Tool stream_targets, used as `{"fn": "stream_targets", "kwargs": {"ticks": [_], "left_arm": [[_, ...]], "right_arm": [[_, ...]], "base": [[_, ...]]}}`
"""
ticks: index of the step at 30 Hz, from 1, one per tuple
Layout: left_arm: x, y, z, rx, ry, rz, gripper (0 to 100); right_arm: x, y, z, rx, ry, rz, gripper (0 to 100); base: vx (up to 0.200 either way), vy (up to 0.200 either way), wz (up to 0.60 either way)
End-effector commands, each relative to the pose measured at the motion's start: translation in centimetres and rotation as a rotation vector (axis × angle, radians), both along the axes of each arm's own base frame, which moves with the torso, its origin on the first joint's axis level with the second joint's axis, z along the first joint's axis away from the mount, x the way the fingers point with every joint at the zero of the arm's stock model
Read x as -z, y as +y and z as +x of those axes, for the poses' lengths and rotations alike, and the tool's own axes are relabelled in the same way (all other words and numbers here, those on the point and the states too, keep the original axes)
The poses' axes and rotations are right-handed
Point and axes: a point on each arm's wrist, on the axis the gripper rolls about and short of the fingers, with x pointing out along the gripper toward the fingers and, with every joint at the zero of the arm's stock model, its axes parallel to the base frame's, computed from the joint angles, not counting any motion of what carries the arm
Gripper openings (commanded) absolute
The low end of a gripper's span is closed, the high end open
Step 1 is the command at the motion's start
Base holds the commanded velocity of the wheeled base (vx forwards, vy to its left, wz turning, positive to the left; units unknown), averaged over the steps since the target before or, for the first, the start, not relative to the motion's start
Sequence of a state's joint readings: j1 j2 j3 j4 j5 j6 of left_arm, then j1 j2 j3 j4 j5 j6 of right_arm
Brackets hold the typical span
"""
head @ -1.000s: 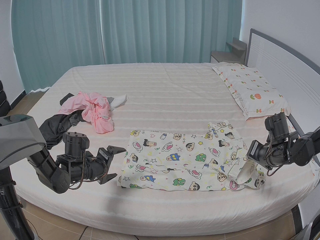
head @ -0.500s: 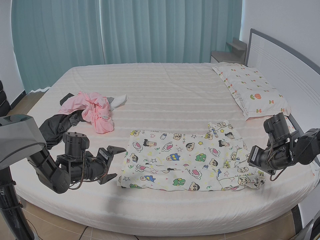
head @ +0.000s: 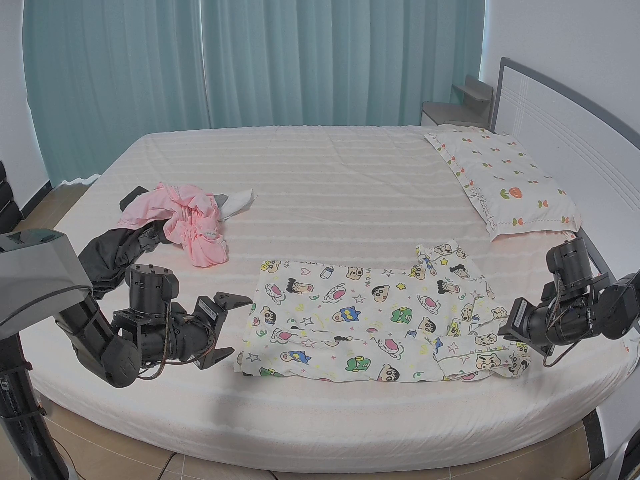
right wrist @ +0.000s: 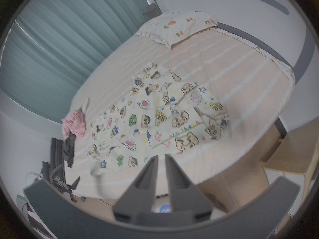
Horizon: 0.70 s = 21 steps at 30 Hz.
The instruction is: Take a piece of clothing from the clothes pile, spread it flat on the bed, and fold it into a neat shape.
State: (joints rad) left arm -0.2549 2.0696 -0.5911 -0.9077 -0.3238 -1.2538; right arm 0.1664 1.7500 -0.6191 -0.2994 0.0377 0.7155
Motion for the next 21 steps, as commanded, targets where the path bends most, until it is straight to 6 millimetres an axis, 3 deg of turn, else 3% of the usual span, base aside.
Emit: {"fn": "stream_targets", "kwargs": {"ticks": [1,3,8,13,21], "left_arm": [[0.1,0.0,0.0,0.012,-0.006,0.015,100],[0.3,-0.2,-0.1,0.017,-0.002,0.02,100],[0.3,-0.2,-0.1,0.018,-0.001,0.02,100],[0.4,-0.4,-0.1,0.023,-0.001,0.027,100],[0.6,-0.3,-0.3,0.029,0.0,0.038,100]], "right_arm": [[3.4,-2.8,-0.1,0.014,0.039,0.03,100],[5.7,-4.5,0.3,-0.056,0.013,0.053,100],[9.4,-6.4,0.5,-0.133,0.001,0.042,100],[10.8,-7.7,0.9,-0.108,-0.017,0.03,100],[11.2,-7.9,0.5,-0.104,0.003,0.037,100]], "base": [[0.0,0.0,0.0],[0.0,0.0,0.0],[0.0,0.0,0.0],[0.0,0.0,0.0],[0.0,0.0,0.0]]}}
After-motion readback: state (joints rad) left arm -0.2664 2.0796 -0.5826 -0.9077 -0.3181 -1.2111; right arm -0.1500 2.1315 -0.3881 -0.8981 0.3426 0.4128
